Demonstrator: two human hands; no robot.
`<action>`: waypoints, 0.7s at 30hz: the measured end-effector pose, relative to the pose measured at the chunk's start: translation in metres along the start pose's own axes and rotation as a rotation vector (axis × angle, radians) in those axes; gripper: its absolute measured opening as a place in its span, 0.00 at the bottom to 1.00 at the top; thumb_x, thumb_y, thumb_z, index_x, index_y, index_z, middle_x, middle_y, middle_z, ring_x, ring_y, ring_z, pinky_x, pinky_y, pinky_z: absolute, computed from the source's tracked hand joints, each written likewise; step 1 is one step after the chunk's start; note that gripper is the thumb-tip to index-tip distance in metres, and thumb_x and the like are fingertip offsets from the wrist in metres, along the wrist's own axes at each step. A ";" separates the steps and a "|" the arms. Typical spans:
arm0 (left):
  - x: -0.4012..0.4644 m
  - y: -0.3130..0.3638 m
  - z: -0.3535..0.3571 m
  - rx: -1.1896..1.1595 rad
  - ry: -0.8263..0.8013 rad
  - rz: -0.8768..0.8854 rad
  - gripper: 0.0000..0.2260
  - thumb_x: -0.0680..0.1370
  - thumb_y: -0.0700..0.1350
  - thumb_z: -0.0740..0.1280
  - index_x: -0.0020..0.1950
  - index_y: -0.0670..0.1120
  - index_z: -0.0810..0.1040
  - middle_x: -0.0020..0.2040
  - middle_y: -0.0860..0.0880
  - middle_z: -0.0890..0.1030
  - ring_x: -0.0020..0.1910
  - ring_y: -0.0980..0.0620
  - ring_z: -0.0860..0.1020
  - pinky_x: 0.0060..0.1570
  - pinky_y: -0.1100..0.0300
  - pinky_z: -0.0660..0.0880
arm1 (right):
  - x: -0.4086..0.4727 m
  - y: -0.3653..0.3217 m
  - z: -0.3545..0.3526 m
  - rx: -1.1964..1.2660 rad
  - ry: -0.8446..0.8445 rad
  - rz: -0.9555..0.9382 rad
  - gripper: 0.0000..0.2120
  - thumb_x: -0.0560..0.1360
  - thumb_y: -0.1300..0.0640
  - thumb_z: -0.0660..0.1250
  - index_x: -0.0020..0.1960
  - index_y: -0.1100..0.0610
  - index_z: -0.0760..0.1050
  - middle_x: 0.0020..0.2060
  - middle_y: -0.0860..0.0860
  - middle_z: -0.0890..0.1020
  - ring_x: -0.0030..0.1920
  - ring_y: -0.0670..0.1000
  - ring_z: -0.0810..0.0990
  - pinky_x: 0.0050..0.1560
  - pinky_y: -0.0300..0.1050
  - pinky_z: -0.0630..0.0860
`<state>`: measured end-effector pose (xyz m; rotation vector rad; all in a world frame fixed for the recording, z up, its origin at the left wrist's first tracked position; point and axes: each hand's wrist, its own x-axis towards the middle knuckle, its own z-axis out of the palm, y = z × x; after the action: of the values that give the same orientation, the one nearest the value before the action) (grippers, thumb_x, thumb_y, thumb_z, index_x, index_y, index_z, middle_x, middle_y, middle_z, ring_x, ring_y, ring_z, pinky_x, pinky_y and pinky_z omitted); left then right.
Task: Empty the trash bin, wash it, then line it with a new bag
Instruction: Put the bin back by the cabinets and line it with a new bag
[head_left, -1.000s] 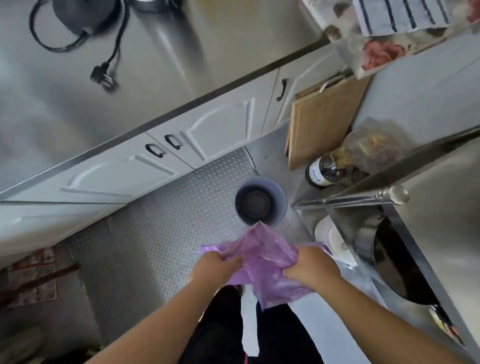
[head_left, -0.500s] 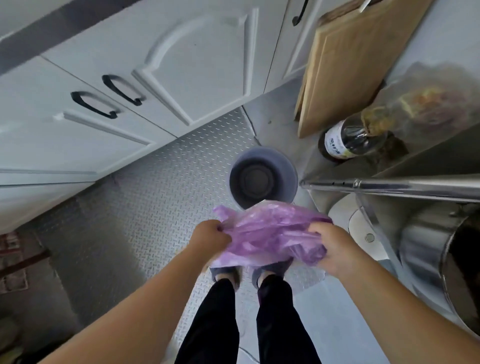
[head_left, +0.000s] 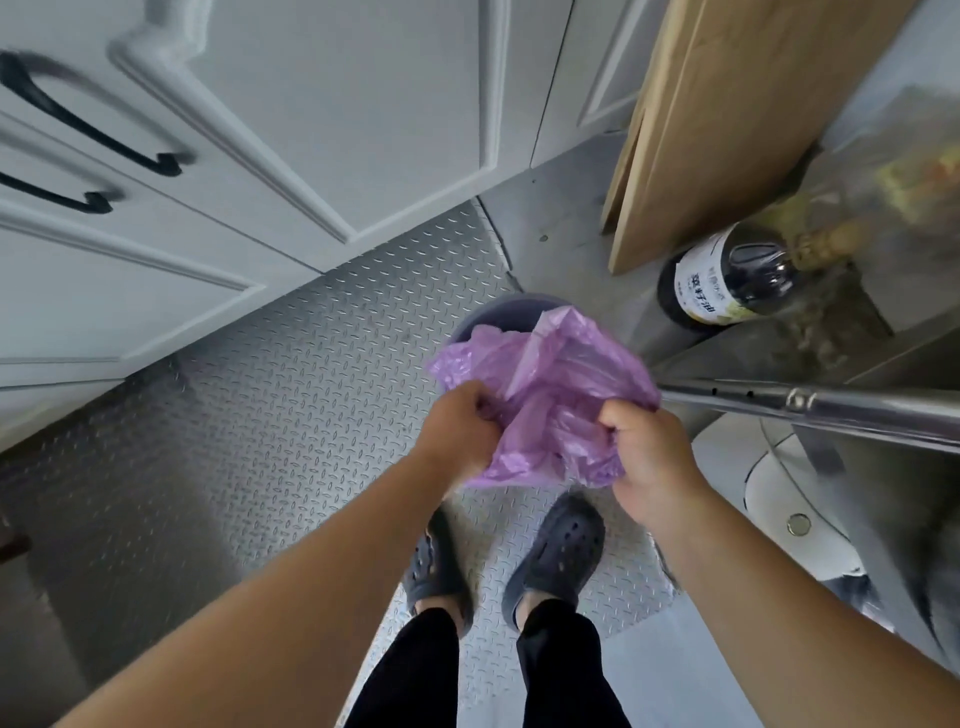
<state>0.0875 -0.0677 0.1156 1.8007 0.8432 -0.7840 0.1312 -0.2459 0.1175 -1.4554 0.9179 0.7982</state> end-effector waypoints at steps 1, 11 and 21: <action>0.013 -0.004 0.001 0.006 -0.004 0.005 0.10 0.75 0.31 0.63 0.46 0.46 0.76 0.41 0.48 0.81 0.43 0.47 0.79 0.46 0.56 0.79 | 0.012 0.003 0.000 -0.008 0.009 -0.010 0.06 0.68 0.69 0.65 0.40 0.61 0.79 0.30 0.52 0.79 0.32 0.53 0.79 0.37 0.47 0.74; 0.107 -0.041 0.034 0.093 -0.134 -0.058 0.21 0.77 0.33 0.64 0.70 0.46 0.75 0.57 0.45 0.82 0.54 0.44 0.80 0.57 0.52 0.78 | 0.118 0.050 0.033 -0.255 0.069 -0.030 0.09 0.65 0.59 0.70 0.43 0.61 0.81 0.37 0.57 0.85 0.43 0.61 0.86 0.45 0.58 0.82; 0.091 -0.046 0.022 0.356 0.153 0.180 0.05 0.76 0.47 0.67 0.47 0.46 0.76 0.36 0.51 0.78 0.35 0.48 0.78 0.30 0.59 0.72 | 0.106 0.044 0.006 -0.717 0.146 -0.239 0.06 0.63 0.56 0.70 0.40 0.55 0.79 0.31 0.50 0.82 0.34 0.53 0.81 0.34 0.47 0.78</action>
<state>0.0972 -0.0563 0.0126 2.2412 0.6547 -0.7177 0.1409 -0.2505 0.0029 -2.2234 0.5576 0.8936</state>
